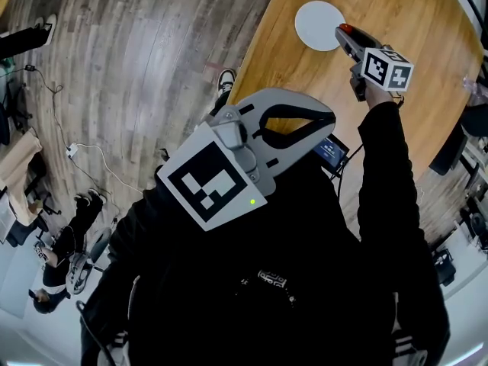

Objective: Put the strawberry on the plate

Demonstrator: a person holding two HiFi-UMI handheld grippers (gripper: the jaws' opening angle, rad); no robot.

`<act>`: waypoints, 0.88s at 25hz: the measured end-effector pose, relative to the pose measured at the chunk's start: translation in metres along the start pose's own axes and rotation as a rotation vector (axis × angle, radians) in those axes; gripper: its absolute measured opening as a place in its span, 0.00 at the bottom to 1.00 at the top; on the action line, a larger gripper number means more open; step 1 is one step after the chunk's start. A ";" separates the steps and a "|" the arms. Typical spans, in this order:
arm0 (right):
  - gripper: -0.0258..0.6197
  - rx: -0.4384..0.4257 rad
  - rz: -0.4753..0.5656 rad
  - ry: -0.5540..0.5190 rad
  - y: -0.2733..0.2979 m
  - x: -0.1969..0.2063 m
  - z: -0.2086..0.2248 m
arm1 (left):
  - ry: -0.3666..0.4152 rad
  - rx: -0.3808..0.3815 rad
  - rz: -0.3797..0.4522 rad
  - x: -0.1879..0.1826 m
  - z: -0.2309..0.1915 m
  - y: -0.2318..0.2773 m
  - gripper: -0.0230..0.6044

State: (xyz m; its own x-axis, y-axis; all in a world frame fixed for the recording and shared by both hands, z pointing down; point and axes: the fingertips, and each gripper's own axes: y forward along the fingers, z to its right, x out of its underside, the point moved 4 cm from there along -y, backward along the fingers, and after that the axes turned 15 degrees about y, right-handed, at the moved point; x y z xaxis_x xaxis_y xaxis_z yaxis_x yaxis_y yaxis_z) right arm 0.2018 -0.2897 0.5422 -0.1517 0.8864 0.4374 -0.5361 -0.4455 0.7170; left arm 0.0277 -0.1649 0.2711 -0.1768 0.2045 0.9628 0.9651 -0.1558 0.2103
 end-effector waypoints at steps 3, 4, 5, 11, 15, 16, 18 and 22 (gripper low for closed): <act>0.27 0.037 -0.041 -0.013 0.020 0.012 0.009 | -0.015 -0.017 -0.003 0.005 -0.003 -0.006 0.04; 0.27 0.052 -0.054 -0.021 0.027 0.015 0.012 | -0.020 -0.021 -0.004 0.006 -0.005 -0.008 0.04; 0.27 0.065 -0.068 -0.029 0.032 0.018 0.014 | -0.024 -0.023 -0.006 0.007 -0.006 -0.010 0.04; 0.27 0.145 -0.112 -0.072 0.052 0.023 0.018 | -0.034 -0.037 -0.002 0.009 -0.008 -0.019 0.04; 0.27 0.176 -0.123 -0.075 0.056 0.029 0.027 | -0.046 -0.041 -0.003 0.011 -0.007 -0.018 0.04; 0.27 0.184 -0.126 -0.079 0.057 0.030 0.028 | -0.047 -0.044 -0.004 0.011 -0.007 -0.018 0.04; 0.28 0.198 -0.131 -0.085 0.060 0.031 0.029 | -0.049 -0.047 -0.007 0.012 -0.009 -0.019 0.04; 0.28 0.205 -0.137 -0.103 0.062 0.038 0.032 | -0.052 -0.049 -0.011 0.015 -0.005 -0.018 0.04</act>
State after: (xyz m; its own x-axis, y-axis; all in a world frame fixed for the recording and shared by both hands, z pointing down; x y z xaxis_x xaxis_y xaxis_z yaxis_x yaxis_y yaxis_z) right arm 0.1889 -0.2873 0.6207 0.0012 0.9273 0.3743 -0.3648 -0.3481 0.8636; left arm 0.0069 -0.1638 0.2830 -0.1763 0.2563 0.9504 0.9522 -0.2002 0.2306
